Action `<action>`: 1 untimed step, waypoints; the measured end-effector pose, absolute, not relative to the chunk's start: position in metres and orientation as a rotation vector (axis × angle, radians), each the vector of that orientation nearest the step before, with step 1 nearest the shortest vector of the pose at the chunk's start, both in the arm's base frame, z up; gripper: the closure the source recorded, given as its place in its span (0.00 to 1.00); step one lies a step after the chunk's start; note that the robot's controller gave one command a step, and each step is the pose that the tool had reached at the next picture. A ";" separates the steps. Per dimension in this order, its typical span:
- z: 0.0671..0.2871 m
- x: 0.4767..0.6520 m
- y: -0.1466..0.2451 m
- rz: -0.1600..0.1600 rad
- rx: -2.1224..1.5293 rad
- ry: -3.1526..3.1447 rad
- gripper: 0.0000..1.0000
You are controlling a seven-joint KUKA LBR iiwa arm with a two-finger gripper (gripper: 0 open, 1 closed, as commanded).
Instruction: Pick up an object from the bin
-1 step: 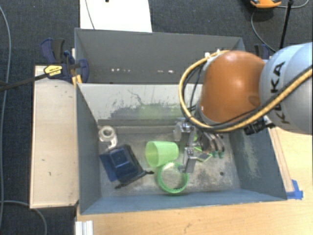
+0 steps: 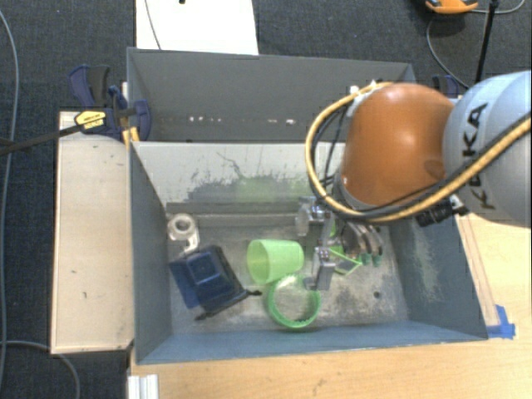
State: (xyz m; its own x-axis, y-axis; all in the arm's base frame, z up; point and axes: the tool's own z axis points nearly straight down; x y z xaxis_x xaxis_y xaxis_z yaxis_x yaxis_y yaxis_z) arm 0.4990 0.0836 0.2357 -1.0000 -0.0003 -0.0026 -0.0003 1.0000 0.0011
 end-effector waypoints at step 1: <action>0.215 0.512 0.097 0.001 -0.097 3.132 0.00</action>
Offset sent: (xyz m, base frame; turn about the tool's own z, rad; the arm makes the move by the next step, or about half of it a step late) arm 0.0514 0.0042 -0.1026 -0.0117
